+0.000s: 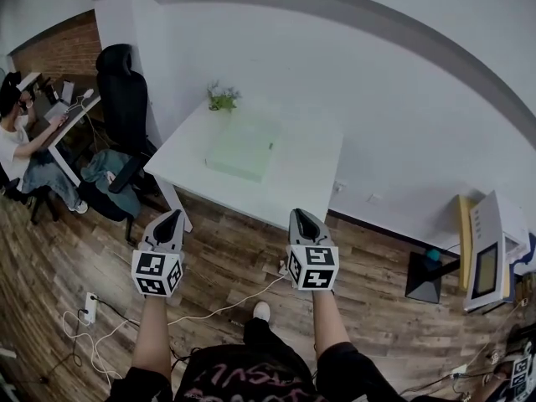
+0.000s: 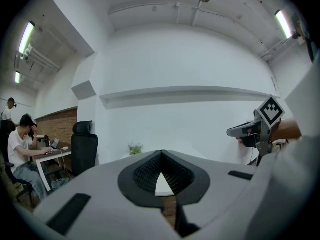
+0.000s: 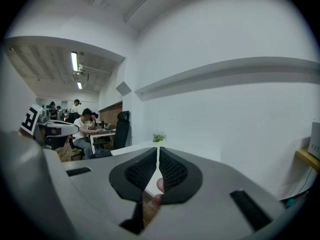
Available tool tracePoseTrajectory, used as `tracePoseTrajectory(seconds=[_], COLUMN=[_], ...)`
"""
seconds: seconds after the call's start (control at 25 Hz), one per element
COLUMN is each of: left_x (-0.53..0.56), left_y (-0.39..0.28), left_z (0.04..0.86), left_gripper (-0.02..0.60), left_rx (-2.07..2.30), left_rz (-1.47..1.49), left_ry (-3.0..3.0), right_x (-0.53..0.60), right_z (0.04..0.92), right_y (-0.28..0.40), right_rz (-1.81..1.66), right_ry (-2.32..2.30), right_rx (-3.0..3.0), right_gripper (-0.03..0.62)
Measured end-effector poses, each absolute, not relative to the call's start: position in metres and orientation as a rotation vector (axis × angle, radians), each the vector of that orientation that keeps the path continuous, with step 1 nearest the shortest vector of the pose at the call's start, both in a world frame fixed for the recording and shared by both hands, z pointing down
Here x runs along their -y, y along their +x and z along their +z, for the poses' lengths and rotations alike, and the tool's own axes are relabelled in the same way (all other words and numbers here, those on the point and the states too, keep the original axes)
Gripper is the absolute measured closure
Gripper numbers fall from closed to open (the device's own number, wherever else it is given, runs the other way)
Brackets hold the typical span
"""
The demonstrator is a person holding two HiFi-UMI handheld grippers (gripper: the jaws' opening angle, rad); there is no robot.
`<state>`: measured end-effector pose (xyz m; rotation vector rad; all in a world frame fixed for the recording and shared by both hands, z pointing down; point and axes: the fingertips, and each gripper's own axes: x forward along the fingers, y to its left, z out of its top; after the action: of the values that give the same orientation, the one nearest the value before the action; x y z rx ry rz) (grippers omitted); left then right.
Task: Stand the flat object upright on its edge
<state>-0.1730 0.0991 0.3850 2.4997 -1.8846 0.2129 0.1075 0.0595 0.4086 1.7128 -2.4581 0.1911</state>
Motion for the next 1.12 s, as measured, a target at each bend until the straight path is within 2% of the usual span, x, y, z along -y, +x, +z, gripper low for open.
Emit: tracePoseTrajectory(seconds=[0.52, 1.12], left_x=[0.022, 0.085], left_y=[-0.143, -0.139], left_z=[0.395, 0.379], left_gripper=[0.568, 0.568], left_rx=[1.925, 1.986], left_rz=[0.291, 0.289], left_ry=[2.413, 2.398], right_x=[0.071, 0.139], right_z=[0.431, 0.428], right_y=[0.138, 0.134], right_rz=[0.296, 0.312], right_ry=[1.636, 1.575], right_rx=[2.481, 2.533], right_gripper=[0.564, 0.563])
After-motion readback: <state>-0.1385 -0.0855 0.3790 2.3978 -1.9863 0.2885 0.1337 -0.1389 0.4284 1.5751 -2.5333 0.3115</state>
